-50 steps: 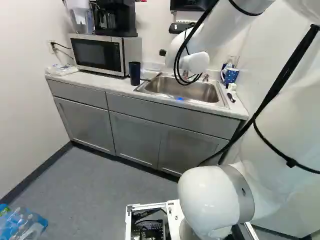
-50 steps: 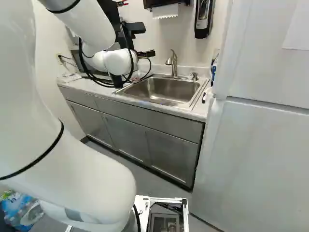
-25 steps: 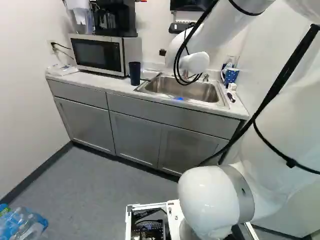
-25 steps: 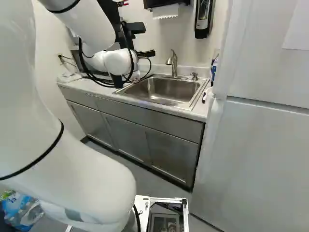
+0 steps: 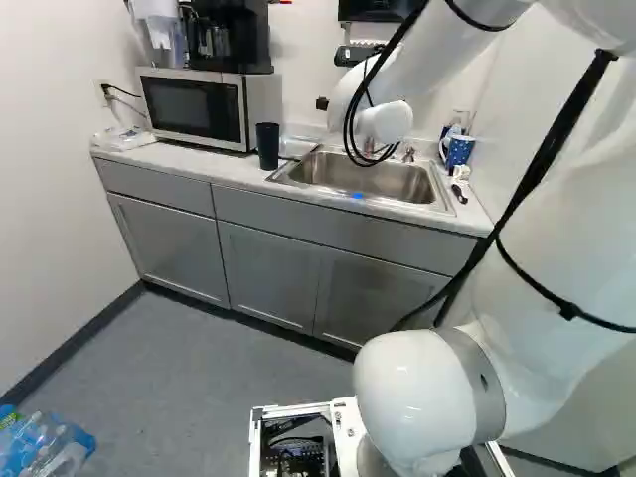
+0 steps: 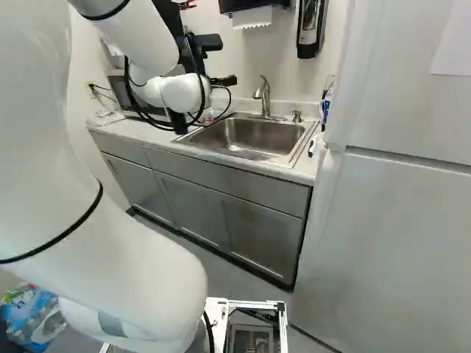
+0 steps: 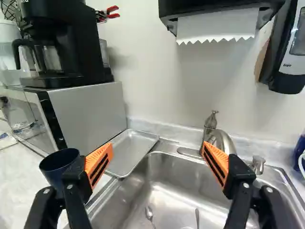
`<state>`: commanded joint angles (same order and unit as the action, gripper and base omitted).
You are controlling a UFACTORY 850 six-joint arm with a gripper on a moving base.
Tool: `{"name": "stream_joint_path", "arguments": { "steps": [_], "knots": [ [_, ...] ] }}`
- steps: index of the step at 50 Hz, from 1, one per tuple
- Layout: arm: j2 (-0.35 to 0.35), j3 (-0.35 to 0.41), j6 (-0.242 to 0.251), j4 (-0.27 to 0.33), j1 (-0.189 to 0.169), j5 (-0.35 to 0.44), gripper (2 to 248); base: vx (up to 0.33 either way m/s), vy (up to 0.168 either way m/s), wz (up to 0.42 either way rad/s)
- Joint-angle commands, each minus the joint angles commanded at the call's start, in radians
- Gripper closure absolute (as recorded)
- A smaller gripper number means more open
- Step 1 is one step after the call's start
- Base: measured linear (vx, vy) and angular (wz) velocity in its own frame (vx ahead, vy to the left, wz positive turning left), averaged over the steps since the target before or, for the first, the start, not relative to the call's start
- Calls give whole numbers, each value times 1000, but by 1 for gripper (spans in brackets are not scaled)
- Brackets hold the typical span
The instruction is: Rinse the cup and place it in the tray
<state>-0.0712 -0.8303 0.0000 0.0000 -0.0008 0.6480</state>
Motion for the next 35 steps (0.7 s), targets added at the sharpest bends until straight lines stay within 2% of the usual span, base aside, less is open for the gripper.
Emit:
{"name": "stream_joint_path", "arguments": {
  "steps": [35],
  "knots": [
    [185, -187, 0, 0, -9, 0, 3, 0, 0, 0]
  ]
}}
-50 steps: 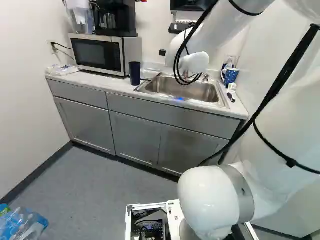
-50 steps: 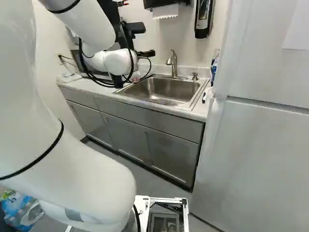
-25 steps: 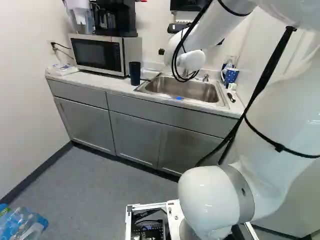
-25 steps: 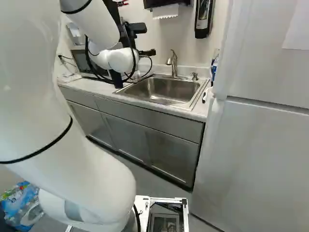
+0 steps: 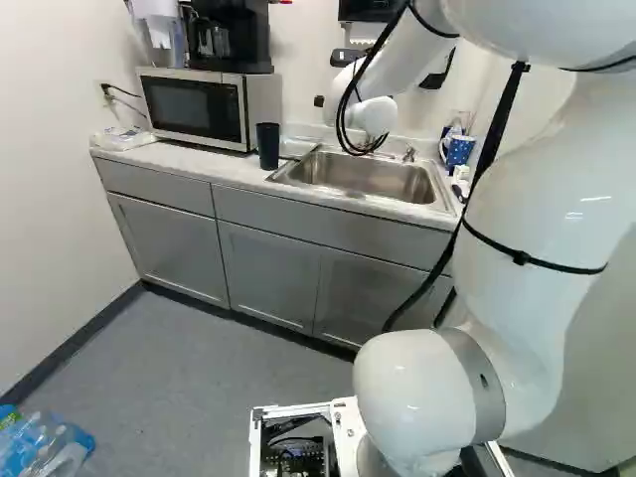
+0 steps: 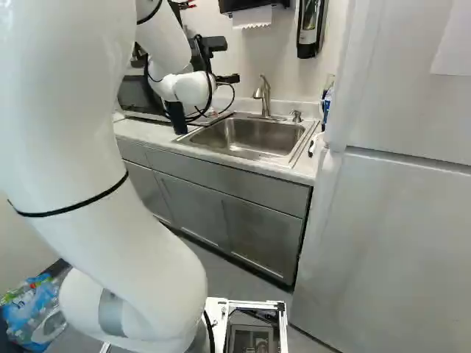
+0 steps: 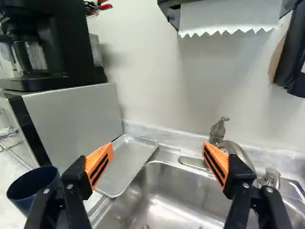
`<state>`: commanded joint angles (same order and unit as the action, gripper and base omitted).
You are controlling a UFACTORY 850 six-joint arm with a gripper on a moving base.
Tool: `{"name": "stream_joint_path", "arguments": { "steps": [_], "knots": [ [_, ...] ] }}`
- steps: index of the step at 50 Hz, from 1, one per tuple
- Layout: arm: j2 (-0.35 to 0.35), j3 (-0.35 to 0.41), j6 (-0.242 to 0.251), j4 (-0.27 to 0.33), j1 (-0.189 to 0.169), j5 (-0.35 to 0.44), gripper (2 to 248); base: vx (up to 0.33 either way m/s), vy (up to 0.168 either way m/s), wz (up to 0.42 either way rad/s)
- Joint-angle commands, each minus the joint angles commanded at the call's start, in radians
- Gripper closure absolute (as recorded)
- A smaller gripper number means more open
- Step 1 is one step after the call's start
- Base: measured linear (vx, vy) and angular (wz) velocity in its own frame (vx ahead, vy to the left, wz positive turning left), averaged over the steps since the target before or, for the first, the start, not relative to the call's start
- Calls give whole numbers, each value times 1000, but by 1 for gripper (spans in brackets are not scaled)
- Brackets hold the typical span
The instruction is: Rinse the cup and place it in the tray
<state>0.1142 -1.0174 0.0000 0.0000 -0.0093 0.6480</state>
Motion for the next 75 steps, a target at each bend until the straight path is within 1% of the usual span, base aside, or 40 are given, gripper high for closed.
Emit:
{"name": "stream_joint_path", "arguments": {
  "steps": [18, 40, 54, 75],
  "knots": [
    [94, -103, 0, 0, -11, 0, 3, 0, 0, 0],
    [192, -254, 0, 0, -32, -19, 3, 0, 0, 0],
    [234, -332, 0, 0, -51, -74, 3, 0, 0, 0],
    [282, -389, 0, 0, -69, -190, 3, 0, 0, 0]
  ]
}}
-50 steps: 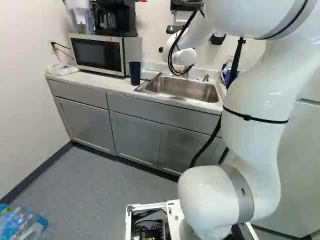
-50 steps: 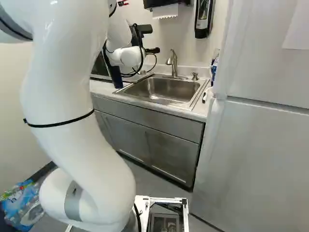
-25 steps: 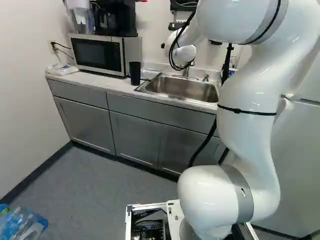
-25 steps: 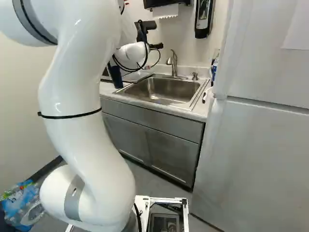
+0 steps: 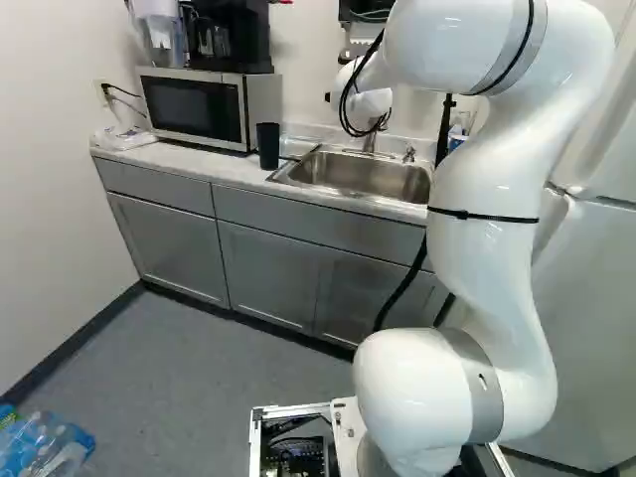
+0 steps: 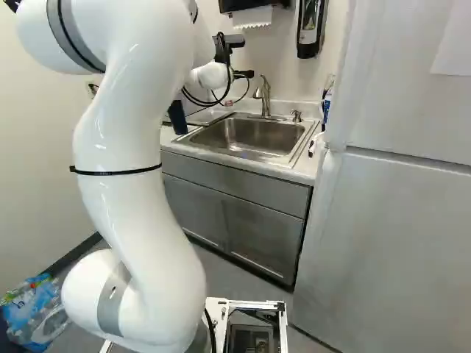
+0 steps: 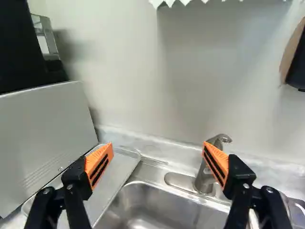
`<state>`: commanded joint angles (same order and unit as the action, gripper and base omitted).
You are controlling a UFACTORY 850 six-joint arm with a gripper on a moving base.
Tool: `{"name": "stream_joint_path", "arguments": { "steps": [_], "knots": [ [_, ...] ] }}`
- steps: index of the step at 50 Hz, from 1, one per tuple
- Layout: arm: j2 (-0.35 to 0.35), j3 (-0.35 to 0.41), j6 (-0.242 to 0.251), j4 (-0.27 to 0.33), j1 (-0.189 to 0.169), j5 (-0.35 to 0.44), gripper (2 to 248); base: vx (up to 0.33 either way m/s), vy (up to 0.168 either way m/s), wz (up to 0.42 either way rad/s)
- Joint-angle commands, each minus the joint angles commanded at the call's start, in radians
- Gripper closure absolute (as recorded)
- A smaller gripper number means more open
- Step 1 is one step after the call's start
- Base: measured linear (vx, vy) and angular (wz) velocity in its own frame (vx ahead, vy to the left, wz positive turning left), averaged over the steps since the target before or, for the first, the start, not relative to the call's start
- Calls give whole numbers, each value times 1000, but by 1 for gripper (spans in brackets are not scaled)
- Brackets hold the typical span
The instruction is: Rinse the cup and place it in the tray
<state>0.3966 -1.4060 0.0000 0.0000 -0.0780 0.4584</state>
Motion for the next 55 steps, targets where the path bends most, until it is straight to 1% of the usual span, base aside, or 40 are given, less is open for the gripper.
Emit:
{"name": "stream_joint_path", "arguments": {
  "steps": [16, 37, 55],
  "knots": [
    [31, -39, 0, 0, -11, -81, 3, 0, 0, 0],
    [37, -84, 0, 0, -19, -149, 3, 0, 0, 0],
    [55, -133, 0, 0, -36, -217, 3, 0, 0, 0]
  ]
}}
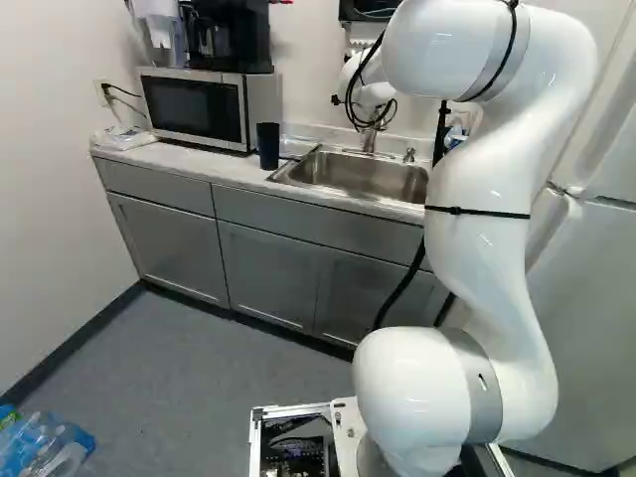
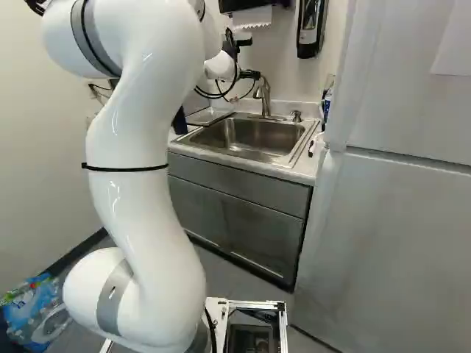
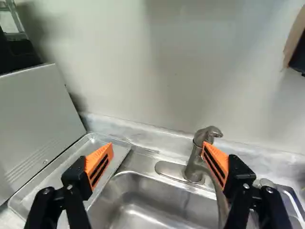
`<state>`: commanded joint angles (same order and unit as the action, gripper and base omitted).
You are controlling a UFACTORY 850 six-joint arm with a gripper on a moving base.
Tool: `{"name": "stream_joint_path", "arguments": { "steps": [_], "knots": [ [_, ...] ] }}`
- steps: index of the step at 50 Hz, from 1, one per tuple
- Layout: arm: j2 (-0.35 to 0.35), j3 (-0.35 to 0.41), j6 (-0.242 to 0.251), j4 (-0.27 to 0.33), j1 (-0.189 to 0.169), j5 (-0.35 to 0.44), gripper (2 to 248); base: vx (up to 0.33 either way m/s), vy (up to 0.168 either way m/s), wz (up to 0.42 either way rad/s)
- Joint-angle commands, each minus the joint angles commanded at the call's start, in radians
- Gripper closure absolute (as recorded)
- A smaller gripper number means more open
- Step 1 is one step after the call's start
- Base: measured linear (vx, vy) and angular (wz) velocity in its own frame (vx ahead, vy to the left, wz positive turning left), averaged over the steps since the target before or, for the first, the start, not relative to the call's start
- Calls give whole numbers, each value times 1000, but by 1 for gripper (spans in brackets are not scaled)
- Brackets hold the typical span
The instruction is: Rinse the cup and place it in the tray
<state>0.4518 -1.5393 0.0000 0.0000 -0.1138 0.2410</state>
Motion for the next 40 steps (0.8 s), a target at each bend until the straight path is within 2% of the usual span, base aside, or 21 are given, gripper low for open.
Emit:
{"name": "stream_joint_path", "arguments": {
  "steps": [13, 40],
  "knots": [
    [25, -30, 0, 0, -15, -45, 3, 0, 0, 0],
    [93, -116, 0, 0, -21, -48, 3, 0, 0, 0]
  ]
}}
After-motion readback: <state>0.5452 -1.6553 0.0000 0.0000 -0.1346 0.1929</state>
